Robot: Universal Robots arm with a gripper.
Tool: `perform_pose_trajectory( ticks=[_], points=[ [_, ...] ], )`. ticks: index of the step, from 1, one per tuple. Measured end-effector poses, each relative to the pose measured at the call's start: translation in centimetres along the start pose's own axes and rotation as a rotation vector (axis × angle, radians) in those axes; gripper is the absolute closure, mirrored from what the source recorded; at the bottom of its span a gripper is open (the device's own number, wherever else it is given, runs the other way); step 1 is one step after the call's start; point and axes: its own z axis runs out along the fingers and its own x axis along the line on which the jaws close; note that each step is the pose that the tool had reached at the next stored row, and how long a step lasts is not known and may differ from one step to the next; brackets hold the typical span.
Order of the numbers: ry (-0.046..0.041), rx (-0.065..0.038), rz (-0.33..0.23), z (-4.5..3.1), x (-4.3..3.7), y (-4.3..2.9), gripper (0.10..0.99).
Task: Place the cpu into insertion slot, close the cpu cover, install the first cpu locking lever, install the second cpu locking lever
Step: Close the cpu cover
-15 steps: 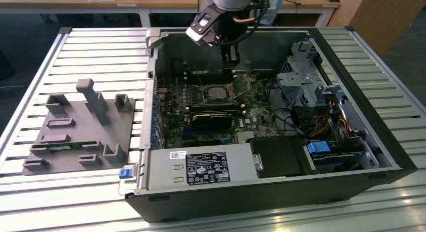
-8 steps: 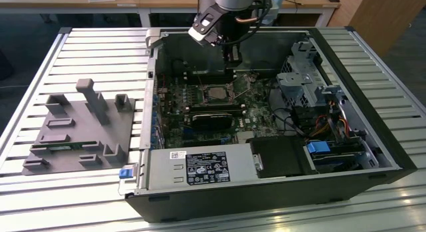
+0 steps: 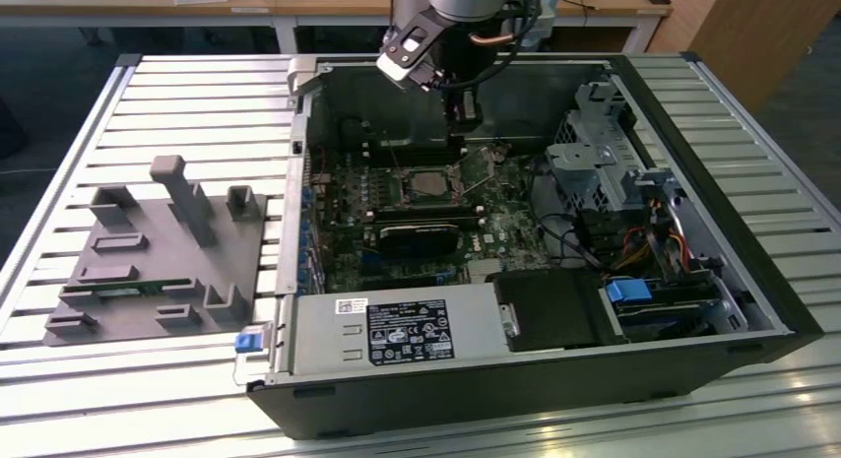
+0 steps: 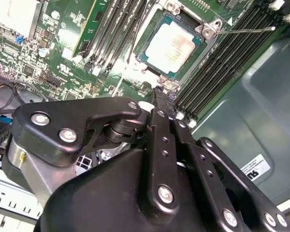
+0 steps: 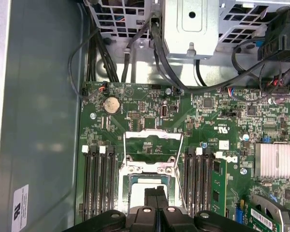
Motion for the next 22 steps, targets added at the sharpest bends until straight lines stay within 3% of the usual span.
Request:
perform_pose_trajectory(
  ticks=[22],
  points=[
    [-0.0001, 0.0, 0.0, 0.05, -0.01, 0.99, 0.98]
  ],
)
